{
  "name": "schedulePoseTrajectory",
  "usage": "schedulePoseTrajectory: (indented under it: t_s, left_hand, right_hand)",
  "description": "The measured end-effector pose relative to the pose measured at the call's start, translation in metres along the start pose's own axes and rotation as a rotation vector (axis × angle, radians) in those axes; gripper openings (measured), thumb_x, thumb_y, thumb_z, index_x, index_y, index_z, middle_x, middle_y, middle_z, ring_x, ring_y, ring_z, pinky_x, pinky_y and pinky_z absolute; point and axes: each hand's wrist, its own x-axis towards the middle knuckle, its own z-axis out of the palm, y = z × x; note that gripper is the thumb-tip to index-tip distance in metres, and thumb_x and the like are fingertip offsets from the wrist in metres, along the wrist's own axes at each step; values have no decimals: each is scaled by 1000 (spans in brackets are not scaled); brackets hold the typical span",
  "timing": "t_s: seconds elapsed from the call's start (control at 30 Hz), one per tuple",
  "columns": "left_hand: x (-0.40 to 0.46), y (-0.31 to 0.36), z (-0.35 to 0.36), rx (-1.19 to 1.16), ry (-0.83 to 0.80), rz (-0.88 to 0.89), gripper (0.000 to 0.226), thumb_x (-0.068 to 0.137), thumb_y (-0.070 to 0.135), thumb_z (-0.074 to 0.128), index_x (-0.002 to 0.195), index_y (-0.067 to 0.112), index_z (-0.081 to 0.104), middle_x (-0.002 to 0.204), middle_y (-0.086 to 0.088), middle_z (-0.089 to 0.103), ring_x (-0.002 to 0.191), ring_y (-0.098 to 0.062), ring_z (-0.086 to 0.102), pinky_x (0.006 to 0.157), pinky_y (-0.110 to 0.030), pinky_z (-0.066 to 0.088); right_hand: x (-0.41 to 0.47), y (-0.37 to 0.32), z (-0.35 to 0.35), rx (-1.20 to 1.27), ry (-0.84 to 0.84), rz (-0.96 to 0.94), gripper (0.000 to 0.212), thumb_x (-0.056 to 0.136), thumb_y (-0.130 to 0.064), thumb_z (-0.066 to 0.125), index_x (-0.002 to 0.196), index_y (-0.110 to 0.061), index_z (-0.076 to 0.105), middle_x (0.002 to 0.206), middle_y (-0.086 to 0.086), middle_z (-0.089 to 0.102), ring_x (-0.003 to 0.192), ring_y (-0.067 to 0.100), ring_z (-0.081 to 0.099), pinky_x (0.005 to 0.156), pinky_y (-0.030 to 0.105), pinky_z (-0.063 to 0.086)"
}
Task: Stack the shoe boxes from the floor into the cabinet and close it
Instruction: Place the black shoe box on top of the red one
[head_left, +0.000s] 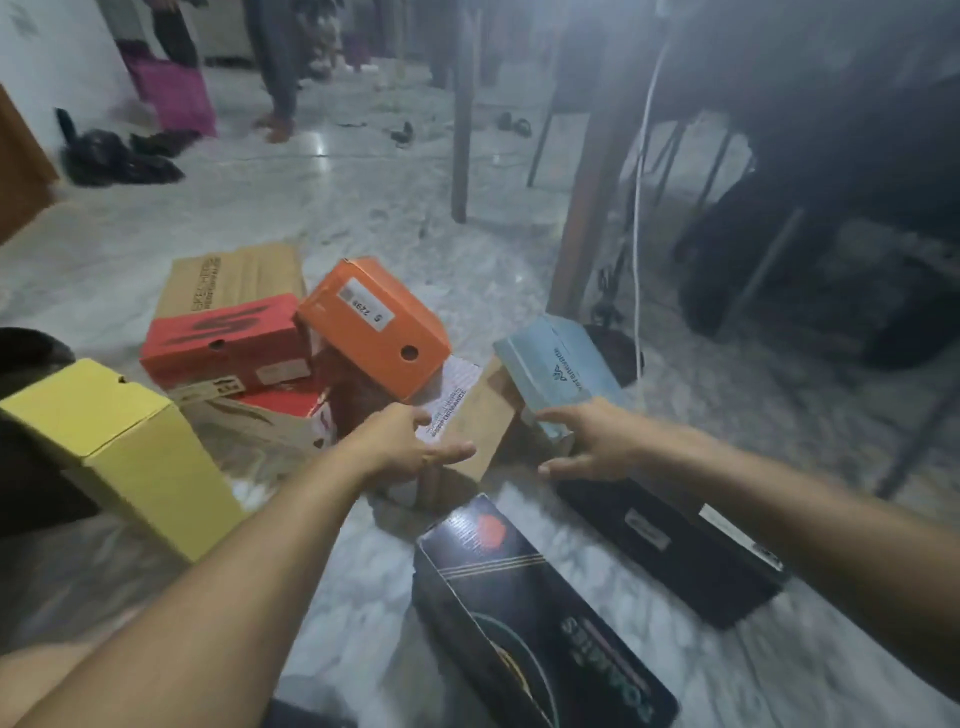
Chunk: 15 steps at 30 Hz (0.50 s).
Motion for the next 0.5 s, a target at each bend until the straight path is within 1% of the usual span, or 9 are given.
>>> schedulePoseTrajectory:
  t_s: [0.07, 0.17, 0.23, 0.3, 0.4, 0.43, 0.47, 0.5]
  left_hand:
    - [13, 1, 31, 23, -24, 6, 96, 69, 65, 72, 143, 10, 43, 146, -6, 48, 130, -21, 49, 106, -32, 40]
    - [25, 0, 63, 21, -62, -9, 99, 66, 66, 73, 143, 11, 41, 142, -7, 52, 125, -20, 54, 103, -34, 43]
    - [34, 7, 76, 18, -65, 12, 97, 69, 63, 73, 143, 12, 41, 145, -6, 48, 127, -21, 51, 104, -35, 41]
    - [43, 19, 87, 49, -29, 59, 91, 71, 62, 72, 142, 13, 43, 146, -4, 47, 130, -22, 48, 105, -36, 40]
    - [58, 40, 108, 30, -10, 122, 83, 74, 57, 72, 139, 13, 48, 141, -2, 52, 126, -20, 51, 92, -31, 48]
    - [63, 45, 117, 23, -27, 126, 81, 75, 54, 73, 139, 12, 47, 141, -3, 52, 127, -21, 51, 95, -33, 48]
    - [67, 48, 126, 32, -47, 131, 80, 76, 52, 73, 140, 12, 46, 142, -5, 52, 128, -22, 50, 100, -36, 45]
    - [71, 50, 135, 56, -72, 130, 78, 76, 50, 73, 139, 12, 47, 141, -6, 52, 128, -23, 50, 103, -37, 43]
  right_hand:
    - [-13, 27, 19, 29, -25, 59, 77, 70, -69, 61, 135, -27, 51, 129, 1, 62, 121, 25, 55, 96, 37, 47]
    - [-32, 60, 41, 58, -51, 198, 77, 78, -60, 66, 141, -21, 46, 137, 3, 57, 126, 25, 52, 99, 35, 45]
    - [-41, 86, 55, 77, -50, 311, 77, 79, -57, 68, 141, -17, 46, 139, 4, 55, 127, 24, 51, 100, 37, 44]
    - [-45, 109, 69, 102, -59, 412, 82, 76, -58, 69, 142, -16, 44, 141, 4, 53, 129, 25, 50, 102, 38, 44]
    - [-43, 139, 87, 118, -66, 492, 75, 73, -56, 71, 132, -14, 51, 136, 9, 53, 123, 27, 51, 99, 38, 44]
    - [-42, 147, 94, 107, -60, 512, 77, 71, -56, 72, 132, -16, 49, 138, 10, 50, 124, 28, 48, 99, 38, 44]
    - [-40, 154, 100, 92, -64, 545, 84, 71, -56, 72, 139, -17, 42, 144, 12, 41, 129, 29, 42, 102, 40, 41]
    - [-39, 160, 107, 69, -74, 587, 95, 71, -56, 73, 147, -18, 30, 152, 13, 29, 137, 31, 32, 108, 43, 37]
